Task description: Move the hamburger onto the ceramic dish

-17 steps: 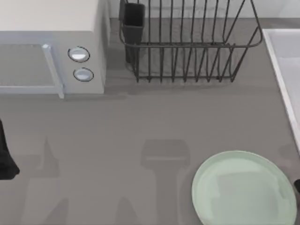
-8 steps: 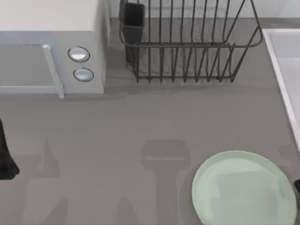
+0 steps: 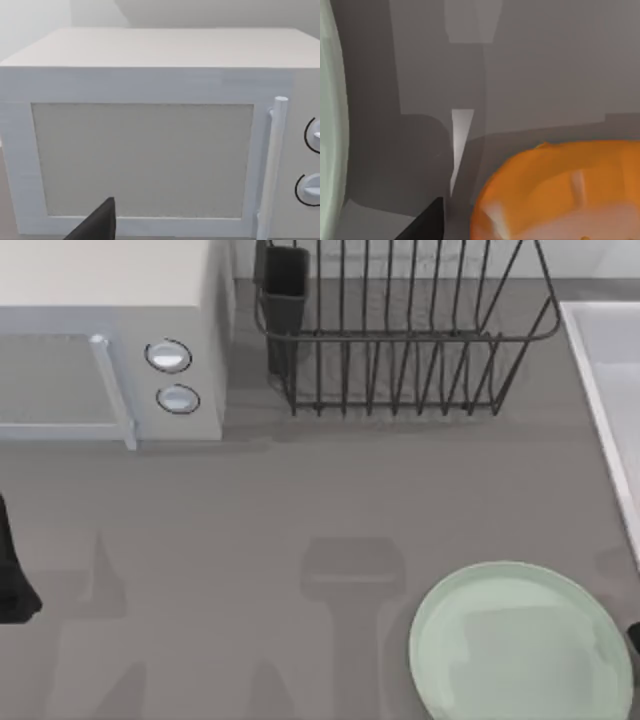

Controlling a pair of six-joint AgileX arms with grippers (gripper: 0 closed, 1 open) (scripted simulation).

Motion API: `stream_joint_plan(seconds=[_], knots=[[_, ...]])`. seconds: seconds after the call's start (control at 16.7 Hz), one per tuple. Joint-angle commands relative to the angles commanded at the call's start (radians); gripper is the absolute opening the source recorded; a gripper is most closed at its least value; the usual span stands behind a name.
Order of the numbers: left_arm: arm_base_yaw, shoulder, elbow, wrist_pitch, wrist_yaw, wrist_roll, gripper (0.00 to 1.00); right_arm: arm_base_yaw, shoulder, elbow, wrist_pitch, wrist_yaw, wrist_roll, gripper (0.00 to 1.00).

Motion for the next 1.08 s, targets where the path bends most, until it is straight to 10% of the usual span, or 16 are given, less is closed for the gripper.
stream_joint_plan(seconds=[1.08], knots=[[0.000, 0.000, 0.000, 0.000, 0.000, 0.000, 1.00, -0.008, -0.242, 0.321, -0.542, -0.015, -0.011, 0.00]])
